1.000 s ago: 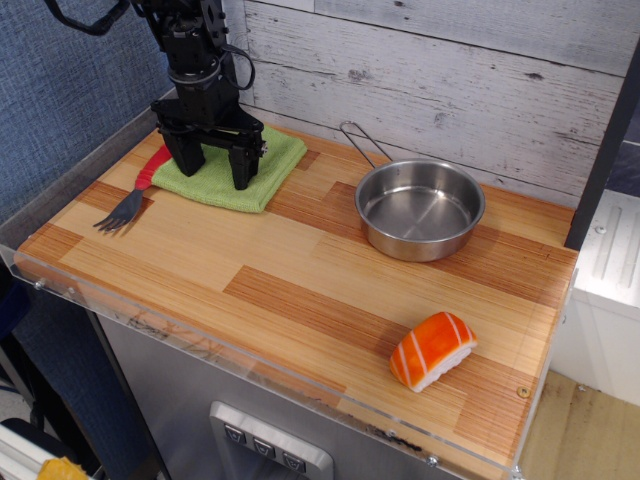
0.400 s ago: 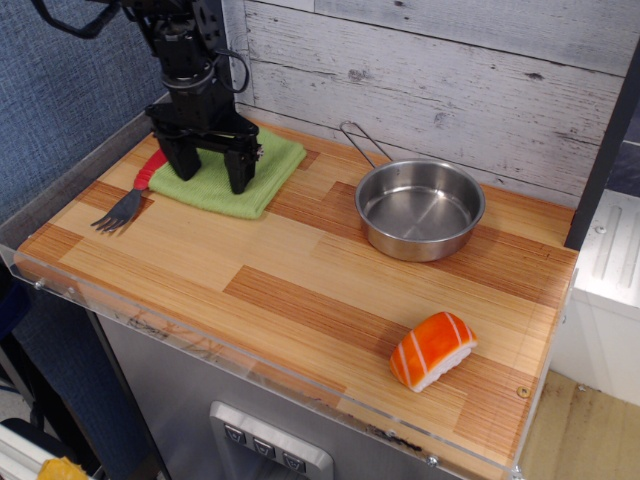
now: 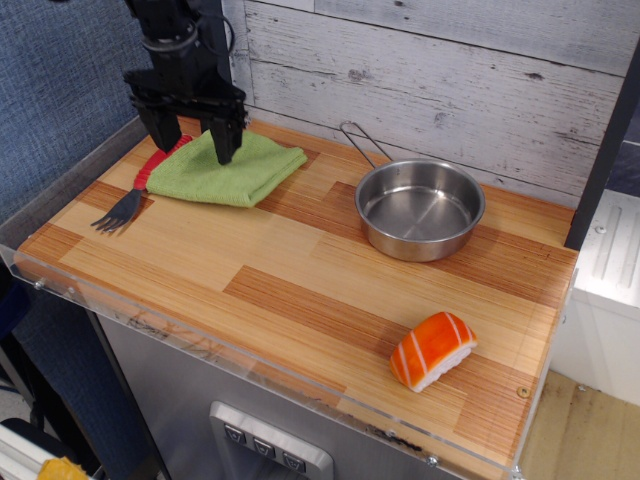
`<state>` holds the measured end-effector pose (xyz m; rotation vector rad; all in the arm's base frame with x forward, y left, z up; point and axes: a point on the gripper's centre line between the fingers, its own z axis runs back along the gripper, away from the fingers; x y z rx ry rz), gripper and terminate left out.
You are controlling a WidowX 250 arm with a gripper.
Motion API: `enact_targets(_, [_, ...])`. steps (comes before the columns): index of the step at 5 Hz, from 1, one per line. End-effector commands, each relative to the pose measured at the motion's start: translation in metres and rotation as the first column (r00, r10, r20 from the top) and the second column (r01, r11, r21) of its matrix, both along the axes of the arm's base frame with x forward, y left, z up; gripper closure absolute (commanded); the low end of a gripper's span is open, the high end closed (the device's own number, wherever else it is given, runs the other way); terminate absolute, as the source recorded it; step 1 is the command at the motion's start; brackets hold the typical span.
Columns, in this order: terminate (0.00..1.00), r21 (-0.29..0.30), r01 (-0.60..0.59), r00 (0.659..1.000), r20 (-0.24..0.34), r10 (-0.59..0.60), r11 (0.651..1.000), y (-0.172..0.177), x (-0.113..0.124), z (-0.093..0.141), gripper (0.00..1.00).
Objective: Put the napkin right next to the fork.
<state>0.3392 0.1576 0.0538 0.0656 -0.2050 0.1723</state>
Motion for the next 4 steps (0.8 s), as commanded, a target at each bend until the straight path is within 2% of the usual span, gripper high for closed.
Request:
enact_targets(1, [0.00, 0.059, -0.031, 0.993, 0.116, 0.024, 0.998, 0.007, -0.008, 0.053, 0.00])
enact_targets(3, [0.00, 0.086, -0.081, 0.965, 0.258, 0.056, 0.993, 0.009, -0.023, 0.104, 0.00])
enact_targets(4, [0.00, 0.090, -0.078, 0.957, 0.287, 0.049, 0.993, 0.007, -0.025, 0.115, 0.00])
